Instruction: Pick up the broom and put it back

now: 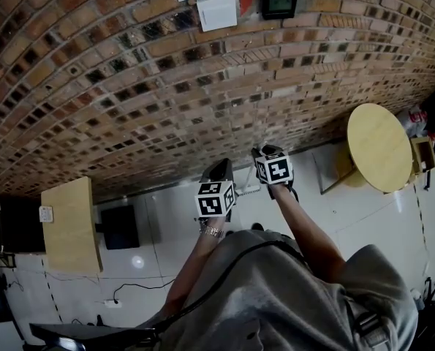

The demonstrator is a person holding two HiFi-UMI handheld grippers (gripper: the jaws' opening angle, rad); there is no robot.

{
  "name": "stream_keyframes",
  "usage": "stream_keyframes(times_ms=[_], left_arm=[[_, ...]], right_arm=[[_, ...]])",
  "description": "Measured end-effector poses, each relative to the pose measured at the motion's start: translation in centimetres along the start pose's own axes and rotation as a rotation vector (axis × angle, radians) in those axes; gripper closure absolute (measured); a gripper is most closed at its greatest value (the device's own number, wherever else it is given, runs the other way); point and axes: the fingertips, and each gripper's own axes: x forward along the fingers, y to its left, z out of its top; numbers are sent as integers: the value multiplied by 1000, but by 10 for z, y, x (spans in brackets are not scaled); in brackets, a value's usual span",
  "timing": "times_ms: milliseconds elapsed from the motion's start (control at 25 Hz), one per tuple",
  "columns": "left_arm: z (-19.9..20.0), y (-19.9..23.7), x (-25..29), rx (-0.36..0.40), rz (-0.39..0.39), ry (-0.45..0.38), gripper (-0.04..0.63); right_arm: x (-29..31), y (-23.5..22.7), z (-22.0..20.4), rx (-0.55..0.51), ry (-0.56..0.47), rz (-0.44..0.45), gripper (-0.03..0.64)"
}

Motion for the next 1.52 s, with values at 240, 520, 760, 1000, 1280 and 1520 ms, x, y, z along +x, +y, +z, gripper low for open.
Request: stream_keyframes(times_ms=[240,520,760,1000,1280,1520], left_arm=[[-5,14,-4,-12,43,8,624],[-23,32,-6,-48,103,53,624],[-33,56,-7,-86,173,82,624],[-37,60,3,-97,181,103,624],[-44,58,9,-96,174,132,624],[-49,60,9,-95,175,144,624]], right_arm=[[53,-29,-8,10,51,4,523],[128,-61,-42,-35,160,30,523],[173,-82,-41,-90,138,42,523],[206,-113,-9,-63,94,12,523],[227,-126,6,-59,104,19,523],[231,-122,0,-44,145,52,460]])
